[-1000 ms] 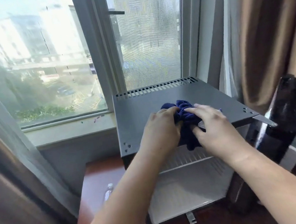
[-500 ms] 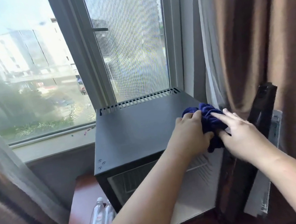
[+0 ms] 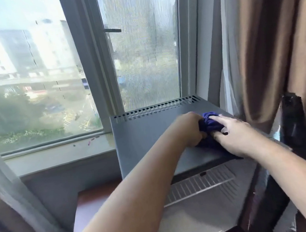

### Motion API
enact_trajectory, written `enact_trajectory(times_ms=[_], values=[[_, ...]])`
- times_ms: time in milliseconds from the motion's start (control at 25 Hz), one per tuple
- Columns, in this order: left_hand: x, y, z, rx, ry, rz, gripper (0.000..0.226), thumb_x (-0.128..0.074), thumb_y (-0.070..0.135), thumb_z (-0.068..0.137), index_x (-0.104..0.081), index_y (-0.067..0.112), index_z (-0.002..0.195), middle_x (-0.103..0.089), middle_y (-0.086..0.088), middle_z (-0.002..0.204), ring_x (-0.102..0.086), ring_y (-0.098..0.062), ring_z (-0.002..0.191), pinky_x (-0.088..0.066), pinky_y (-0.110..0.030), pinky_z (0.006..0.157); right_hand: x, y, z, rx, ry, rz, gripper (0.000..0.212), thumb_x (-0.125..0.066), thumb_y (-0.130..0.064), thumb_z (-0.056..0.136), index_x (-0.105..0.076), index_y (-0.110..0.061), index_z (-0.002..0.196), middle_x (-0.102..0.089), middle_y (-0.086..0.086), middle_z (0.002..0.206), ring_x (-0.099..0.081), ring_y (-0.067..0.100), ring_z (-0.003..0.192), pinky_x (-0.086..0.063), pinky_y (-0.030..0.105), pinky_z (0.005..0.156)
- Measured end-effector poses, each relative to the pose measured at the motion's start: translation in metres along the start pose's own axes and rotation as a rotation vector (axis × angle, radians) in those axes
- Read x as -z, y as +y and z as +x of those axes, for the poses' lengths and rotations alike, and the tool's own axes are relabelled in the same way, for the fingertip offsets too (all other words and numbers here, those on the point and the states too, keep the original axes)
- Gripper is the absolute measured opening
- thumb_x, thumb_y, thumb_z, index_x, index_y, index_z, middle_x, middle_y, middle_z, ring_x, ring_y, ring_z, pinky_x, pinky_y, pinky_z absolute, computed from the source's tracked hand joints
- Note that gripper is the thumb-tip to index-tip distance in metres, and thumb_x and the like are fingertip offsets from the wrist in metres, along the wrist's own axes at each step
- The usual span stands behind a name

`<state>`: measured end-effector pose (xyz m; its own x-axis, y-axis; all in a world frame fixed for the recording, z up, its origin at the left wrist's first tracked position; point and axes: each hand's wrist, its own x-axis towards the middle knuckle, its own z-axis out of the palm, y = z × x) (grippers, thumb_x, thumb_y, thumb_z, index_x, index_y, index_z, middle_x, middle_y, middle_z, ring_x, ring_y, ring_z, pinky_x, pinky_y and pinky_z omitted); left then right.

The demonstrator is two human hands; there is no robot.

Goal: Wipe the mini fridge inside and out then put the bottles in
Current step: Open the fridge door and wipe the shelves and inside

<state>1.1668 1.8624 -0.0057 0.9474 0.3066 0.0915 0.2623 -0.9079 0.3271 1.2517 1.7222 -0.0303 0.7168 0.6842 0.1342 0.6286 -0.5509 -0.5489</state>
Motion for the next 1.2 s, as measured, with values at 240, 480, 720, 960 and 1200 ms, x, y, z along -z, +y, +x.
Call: enact_trajectory(times_ms=[240, 480, 720, 960, 1200], values=[[0.052, -0.128, -0.045, 0.094, 0.040, -0.001, 0.041, -0.069, 0.019, 0.090, -0.068, 0.019, 0.131, -0.073, -0.008, 0.119, -0.065, -0.031, 0.111, -0.046, -0.029, 0.086, -0.081, -0.114, 0.043, 0.124, -0.156, -0.033, 0.067, -0.058, -0.036, 0.098, -0.030, -0.031, 0.159, -0.019, 0.005, 0.169, -0.053, 0.020, 0.135, -0.028, 0.025, 0.116], [0.061, -0.230, -0.080, 0.242, 0.215, -0.203, 0.038, -0.068, 0.018, 0.089, -0.070, 0.030, 0.126, -0.073, 0.001, 0.090, -0.070, -0.030, 0.097, -0.050, -0.029, 0.080, -0.152, -0.198, 0.078, 0.227, -0.185, -0.013, 0.064, -0.055, -0.028, 0.100, -0.030, -0.023, 0.158, -0.025, 0.013, 0.164, -0.028, 0.028, 0.150, -0.024, 0.036, 0.122], [0.054, -0.227, -0.050, 0.242, 0.266, -0.117, 0.042, -0.062, 0.012, 0.089, -0.068, 0.024, 0.129, -0.075, -0.007, 0.115, -0.065, -0.034, 0.110, -0.051, -0.036, 0.094, -0.151, -0.194, 0.088, 0.178, -0.114, -0.006, 0.051, -0.054, -0.014, 0.097, -0.046, -0.022, 0.146, -0.049, 0.009, 0.144, -0.053, 0.031, 0.127, -0.040, 0.035, 0.109], [0.036, -0.157, -0.054, 0.162, 0.212, -0.102, 0.047, -0.068, 0.018, 0.092, -0.064, 0.027, 0.138, -0.073, -0.006, 0.125, -0.066, -0.030, 0.115, -0.047, -0.028, 0.094, -0.104, -0.139, 0.047, 0.139, -0.060, -0.014, 0.050, -0.053, -0.007, 0.093, -0.055, -0.022, 0.141, -0.059, 0.012, 0.136, -0.058, 0.032, 0.122, -0.044, 0.034, 0.106], [-0.004, -0.053, -0.095, 0.157, 0.236, -0.101, 0.046, -0.062, 0.017, 0.095, -0.059, 0.020, 0.141, -0.068, -0.011, 0.133, -0.061, -0.035, 0.121, -0.047, -0.040, 0.104, -0.056, -0.076, -0.036, 0.121, 0.033, 0.066, 0.057, -0.055, -0.006, 0.091, -0.056, -0.028, 0.144, -0.060, 0.008, 0.141, -0.056, 0.029, 0.127, -0.040, 0.030, 0.107]])
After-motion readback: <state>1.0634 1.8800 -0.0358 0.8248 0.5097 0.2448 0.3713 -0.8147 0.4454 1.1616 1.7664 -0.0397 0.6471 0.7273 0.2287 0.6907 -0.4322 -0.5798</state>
